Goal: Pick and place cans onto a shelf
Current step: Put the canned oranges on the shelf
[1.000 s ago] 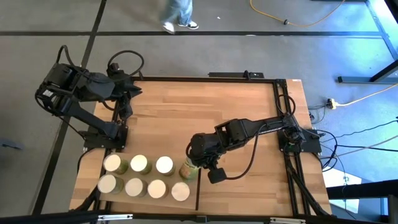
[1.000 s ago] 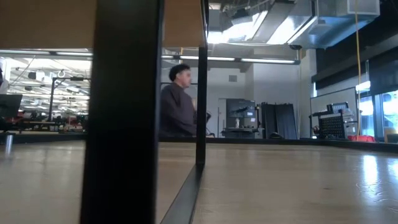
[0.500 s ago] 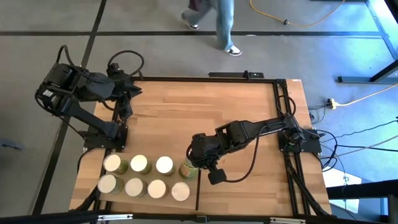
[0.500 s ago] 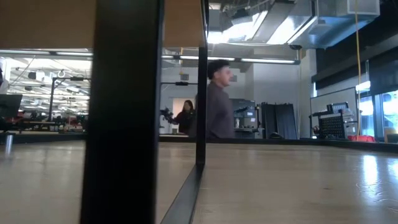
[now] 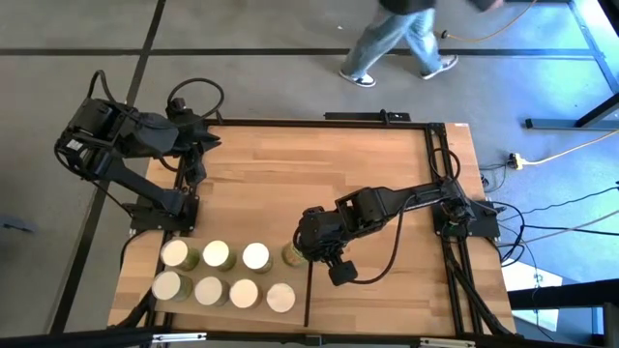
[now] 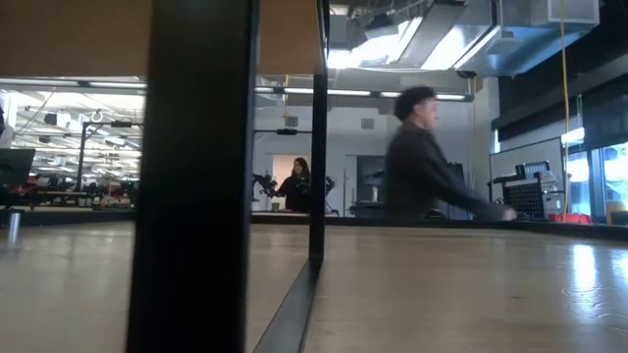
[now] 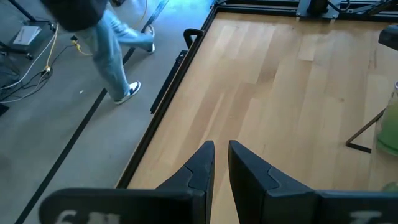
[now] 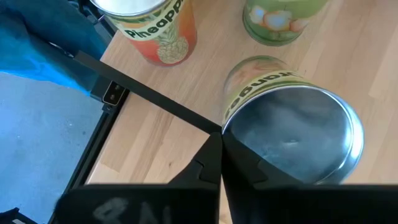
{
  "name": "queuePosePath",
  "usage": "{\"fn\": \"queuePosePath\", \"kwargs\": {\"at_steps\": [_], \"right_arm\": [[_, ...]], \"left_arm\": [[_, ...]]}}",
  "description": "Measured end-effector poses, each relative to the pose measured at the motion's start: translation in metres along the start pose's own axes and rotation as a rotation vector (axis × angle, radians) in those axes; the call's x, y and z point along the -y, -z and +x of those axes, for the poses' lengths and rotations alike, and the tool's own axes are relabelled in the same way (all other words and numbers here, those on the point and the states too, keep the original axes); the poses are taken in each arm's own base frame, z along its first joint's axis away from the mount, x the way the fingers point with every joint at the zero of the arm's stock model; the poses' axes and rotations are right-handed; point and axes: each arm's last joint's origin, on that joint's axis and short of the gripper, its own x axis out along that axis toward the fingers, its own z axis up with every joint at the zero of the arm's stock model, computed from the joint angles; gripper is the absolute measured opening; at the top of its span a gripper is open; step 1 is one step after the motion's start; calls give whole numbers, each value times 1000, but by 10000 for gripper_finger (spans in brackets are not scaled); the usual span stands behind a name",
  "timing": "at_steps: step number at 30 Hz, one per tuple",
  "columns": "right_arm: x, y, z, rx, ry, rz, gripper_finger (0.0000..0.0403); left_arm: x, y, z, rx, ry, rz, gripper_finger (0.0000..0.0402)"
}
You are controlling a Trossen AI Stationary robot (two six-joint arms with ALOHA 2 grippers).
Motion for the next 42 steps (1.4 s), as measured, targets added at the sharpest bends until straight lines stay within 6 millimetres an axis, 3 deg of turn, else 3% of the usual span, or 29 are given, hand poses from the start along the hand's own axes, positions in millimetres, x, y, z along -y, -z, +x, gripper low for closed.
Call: {"fn": "queuePosePath", "kwargs": {"at_steps": [27, 31, 36, 42], "right_arm": [[0, -9, -8, 108, 19, -97, 24], [2, -13, -14, 152, 132, -113, 24], [19, -12, -17, 136, 352, -59, 15], [51, -11, -12, 138, 348, 6, 4]], "left_arm": [[0, 0, 0, 0, 0, 0, 39], [0, 0, 0, 0, 1, -1, 39], [2, 1, 0, -16, 59, -1, 39], [2, 1, 0, -22, 79, -1, 39]]}}
